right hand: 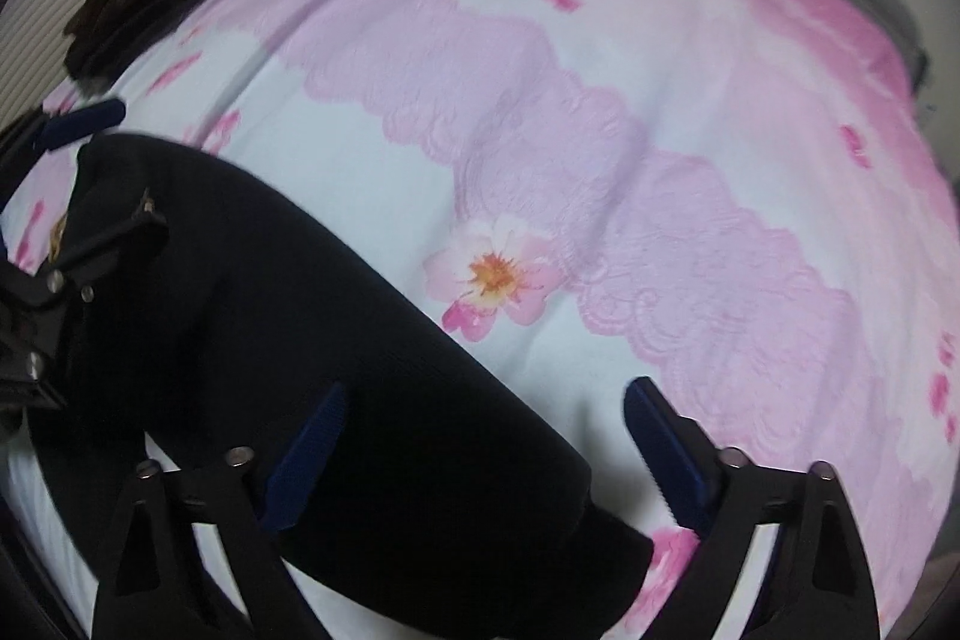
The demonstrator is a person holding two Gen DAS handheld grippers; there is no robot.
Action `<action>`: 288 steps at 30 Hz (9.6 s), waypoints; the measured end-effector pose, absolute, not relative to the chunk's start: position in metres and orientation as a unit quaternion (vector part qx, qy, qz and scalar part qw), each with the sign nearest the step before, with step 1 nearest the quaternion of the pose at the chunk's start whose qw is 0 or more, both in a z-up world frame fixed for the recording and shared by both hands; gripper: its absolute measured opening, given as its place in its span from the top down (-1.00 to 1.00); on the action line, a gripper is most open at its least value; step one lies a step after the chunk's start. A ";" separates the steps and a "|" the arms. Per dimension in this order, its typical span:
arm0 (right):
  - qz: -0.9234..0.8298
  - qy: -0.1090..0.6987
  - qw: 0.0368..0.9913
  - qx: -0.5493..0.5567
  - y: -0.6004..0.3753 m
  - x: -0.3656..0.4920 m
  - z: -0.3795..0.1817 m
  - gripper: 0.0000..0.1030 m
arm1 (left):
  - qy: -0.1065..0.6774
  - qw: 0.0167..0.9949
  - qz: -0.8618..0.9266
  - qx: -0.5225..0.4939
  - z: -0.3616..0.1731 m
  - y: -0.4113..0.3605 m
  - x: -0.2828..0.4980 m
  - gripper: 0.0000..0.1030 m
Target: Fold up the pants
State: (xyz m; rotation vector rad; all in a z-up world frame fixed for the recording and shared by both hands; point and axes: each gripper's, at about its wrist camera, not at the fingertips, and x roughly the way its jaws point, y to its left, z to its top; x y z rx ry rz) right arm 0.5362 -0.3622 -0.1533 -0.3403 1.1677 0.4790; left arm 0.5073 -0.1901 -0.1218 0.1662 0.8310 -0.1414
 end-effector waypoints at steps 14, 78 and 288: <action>0.278 0.581 0.760 -0.082 -0.376 0.527 -0.149 0.80 | 0.387 0.919 -0.049 0.060 -0.093 -0.154 0.487 -1.00; 0.015 0.416 0.879 0.232 -0.468 0.191 -0.176 0.23 | 0.340 0.937 -0.056 0.052 -0.112 -0.142 0.233 -1.00; 0.286 0.642 0.708 0.072 -0.229 0.442 -0.198 0.65 | 0.360 0.885 0.000 -0.296 -0.214 0.070 0.272 -0.24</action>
